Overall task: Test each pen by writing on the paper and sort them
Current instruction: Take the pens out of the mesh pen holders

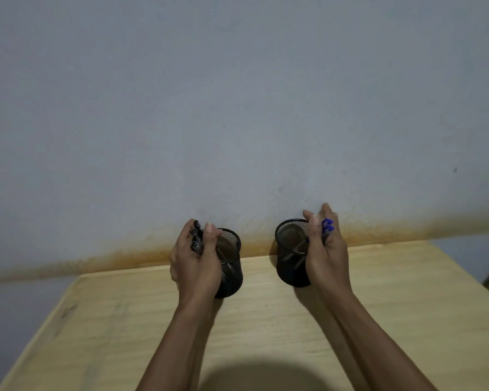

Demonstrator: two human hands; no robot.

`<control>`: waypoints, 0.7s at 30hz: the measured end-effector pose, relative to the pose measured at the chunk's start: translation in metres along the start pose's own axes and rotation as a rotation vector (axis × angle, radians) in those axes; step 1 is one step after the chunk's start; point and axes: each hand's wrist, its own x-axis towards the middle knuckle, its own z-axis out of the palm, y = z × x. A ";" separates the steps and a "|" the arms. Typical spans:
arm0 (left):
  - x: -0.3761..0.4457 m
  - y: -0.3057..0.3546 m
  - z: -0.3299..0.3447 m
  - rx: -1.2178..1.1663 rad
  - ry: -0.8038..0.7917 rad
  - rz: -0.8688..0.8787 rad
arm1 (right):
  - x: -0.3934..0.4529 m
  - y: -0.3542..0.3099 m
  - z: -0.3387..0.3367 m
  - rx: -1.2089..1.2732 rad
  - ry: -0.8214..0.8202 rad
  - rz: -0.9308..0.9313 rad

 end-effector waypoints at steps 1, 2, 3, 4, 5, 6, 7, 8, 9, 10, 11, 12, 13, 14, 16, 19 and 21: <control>-0.001 0.005 -0.002 0.000 0.001 0.018 | 0.000 -0.006 -0.002 0.009 0.010 -0.003; -0.003 0.012 -0.004 -0.010 0.005 0.041 | 0.000 -0.014 -0.004 0.030 0.027 -0.004; -0.008 0.022 -0.008 -0.035 0.011 0.066 | -0.001 -0.022 -0.006 0.062 0.056 -0.006; -0.012 0.031 -0.010 -0.075 0.021 0.086 | -0.002 -0.032 -0.008 0.099 0.088 -0.012; -0.019 0.042 -0.013 -0.133 0.030 0.102 | -0.004 -0.041 -0.010 0.144 0.118 -0.015; -0.026 0.054 -0.017 -0.205 0.040 0.113 | -0.006 -0.052 -0.012 0.203 0.140 -0.012; -0.034 0.066 -0.022 -0.277 0.051 0.123 | -0.008 -0.062 -0.014 0.275 0.155 -0.003; -0.041 0.077 -0.026 -0.352 0.059 0.123 | -0.012 -0.072 -0.016 0.365 0.168 0.014; -0.047 0.086 -0.031 -0.434 0.061 0.116 | -0.014 -0.081 -0.019 0.468 0.177 0.039; -0.052 0.094 -0.036 -0.528 0.060 0.111 | -0.018 -0.090 -0.022 0.571 0.180 0.070; -0.058 0.101 -0.040 -0.624 0.057 0.100 | -0.023 -0.096 -0.026 0.654 0.183 0.099; -0.063 0.106 -0.045 -0.711 0.053 0.079 | -0.028 -0.102 -0.030 0.718 0.185 0.124; -0.068 0.109 -0.050 -0.784 0.047 0.055 | -0.034 -0.104 -0.034 0.764 0.185 0.144; -0.072 0.109 -0.055 -0.824 0.047 0.027 | -0.040 -0.105 -0.038 0.794 0.183 0.159; -0.080 0.103 -0.064 -0.839 0.075 -0.041 | -0.051 -0.100 -0.045 0.825 0.195 0.194; -0.088 0.082 -0.075 -0.859 0.154 -0.109 | -0.067 -0.082 -0.054 0.821 0.222 0.255; -0.092 0.065 -0.083 -0.820 0.227 -0.116 | -0.076 -0.063 -0.062 0.721 0.254 0.264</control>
